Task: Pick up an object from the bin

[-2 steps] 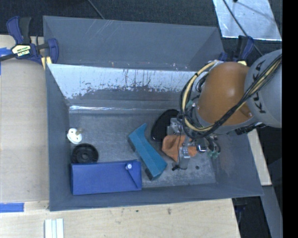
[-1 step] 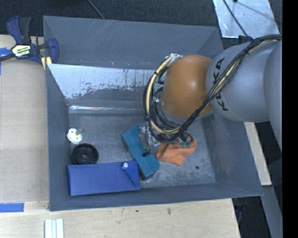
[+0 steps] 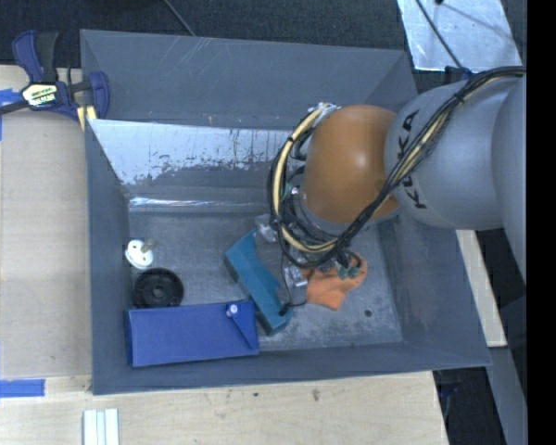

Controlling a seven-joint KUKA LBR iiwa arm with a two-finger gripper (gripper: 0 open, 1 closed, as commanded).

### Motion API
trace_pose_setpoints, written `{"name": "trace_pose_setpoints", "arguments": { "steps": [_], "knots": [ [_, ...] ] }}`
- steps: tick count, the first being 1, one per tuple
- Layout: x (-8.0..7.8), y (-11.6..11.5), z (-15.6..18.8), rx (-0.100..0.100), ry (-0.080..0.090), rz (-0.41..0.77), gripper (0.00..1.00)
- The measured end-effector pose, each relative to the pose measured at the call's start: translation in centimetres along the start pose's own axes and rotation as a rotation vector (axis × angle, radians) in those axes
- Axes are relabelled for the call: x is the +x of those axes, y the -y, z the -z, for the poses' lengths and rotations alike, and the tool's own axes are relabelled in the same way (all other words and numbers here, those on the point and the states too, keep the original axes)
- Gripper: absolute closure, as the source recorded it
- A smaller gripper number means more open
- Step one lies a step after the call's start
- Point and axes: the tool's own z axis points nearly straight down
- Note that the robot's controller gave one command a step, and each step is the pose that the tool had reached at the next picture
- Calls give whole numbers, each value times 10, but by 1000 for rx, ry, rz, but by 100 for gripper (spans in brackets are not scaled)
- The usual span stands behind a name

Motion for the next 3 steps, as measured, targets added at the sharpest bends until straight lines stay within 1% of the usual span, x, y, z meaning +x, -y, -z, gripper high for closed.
{"name": "trace_pose_setpoints", "arguments": {
  "steps": [1, 2, 3],
  "knots": [
    [0, 0, 0, 0, 0, 0, 0],
    [-7, 22, 24, -6, -5, 80, 0],
    [-28, 42, 44, 4, 6, 54, 0]
  ]
}}
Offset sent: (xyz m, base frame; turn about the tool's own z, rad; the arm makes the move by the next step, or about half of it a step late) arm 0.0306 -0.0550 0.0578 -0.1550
